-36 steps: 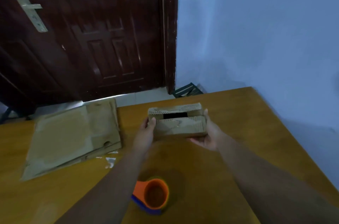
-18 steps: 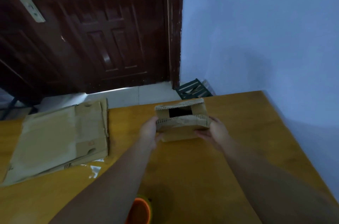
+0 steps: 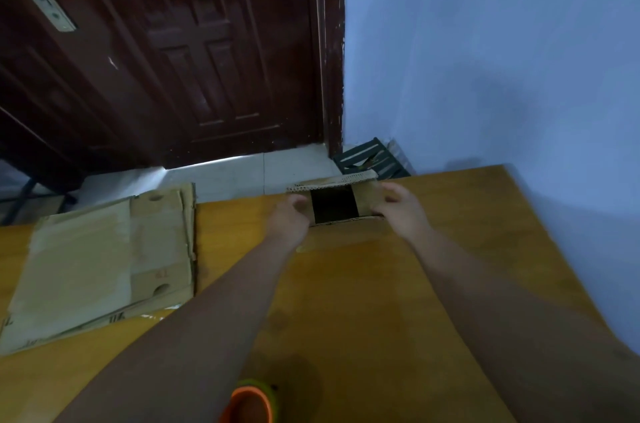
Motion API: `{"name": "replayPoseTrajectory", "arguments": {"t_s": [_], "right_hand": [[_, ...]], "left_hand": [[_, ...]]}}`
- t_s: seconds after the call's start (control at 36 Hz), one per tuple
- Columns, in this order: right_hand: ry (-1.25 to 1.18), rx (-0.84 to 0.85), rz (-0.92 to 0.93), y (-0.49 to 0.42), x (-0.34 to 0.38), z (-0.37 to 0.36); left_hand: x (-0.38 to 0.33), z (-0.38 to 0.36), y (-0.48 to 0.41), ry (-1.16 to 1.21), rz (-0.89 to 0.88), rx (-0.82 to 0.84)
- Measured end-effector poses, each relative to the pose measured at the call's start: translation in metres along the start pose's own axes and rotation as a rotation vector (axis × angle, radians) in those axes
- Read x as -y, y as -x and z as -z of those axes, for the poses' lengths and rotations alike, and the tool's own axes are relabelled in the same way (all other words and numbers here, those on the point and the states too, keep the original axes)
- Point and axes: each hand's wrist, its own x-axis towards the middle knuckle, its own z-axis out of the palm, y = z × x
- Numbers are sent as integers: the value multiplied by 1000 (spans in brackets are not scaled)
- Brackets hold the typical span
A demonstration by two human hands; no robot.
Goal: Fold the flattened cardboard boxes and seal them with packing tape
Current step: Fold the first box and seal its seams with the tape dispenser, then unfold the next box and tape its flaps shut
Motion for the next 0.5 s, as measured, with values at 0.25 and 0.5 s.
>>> {"name": "replayPoseTrajectory", "arguments": {"t_s": [0.25,0.5], "right_hand": [[480,90,131,-16,26,4],[517,-352,369,4,36,-9]], "left_hand": [[-15,-1,-15,-270,10,151],[-14,13,6,-95,-99,-248]]}}
